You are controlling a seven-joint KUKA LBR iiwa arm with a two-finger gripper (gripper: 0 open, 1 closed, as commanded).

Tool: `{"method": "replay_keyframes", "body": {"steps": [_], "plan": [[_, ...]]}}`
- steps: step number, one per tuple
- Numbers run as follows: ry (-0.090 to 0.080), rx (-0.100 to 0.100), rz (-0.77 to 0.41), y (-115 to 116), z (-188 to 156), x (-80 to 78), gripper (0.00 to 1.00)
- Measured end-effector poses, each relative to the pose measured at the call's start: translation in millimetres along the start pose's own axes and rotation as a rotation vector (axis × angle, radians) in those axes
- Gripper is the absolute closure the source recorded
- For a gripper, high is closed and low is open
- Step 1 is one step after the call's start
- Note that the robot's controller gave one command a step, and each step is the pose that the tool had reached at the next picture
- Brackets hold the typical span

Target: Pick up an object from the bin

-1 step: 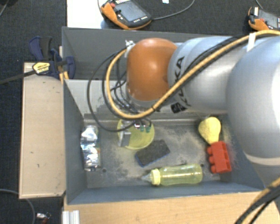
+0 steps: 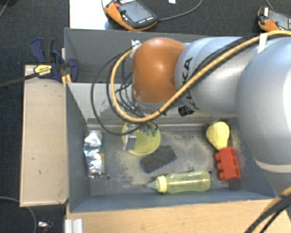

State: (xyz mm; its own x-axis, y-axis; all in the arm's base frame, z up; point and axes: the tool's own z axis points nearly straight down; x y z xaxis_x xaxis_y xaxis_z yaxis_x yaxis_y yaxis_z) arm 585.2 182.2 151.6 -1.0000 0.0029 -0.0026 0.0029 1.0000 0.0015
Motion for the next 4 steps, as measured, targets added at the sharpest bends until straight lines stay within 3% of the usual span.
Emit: {"method": "replay_keyframes", "body": {"steps": [1, 2, 3, 4], "plan": [[-0.001, -0.002, -0.661, 67.8, 80.6, 3.9, 0.00], [-0.004, 0.000, -0.665, 56.0, 9.1, -4.1, 0.00], [0.010, -0.005, -1.042, 73.0, 51.7, 16.0, 0.00], [-0.001, 0.007, -1.218, 66.7, 80.2, 6.6, 0.00]]}}
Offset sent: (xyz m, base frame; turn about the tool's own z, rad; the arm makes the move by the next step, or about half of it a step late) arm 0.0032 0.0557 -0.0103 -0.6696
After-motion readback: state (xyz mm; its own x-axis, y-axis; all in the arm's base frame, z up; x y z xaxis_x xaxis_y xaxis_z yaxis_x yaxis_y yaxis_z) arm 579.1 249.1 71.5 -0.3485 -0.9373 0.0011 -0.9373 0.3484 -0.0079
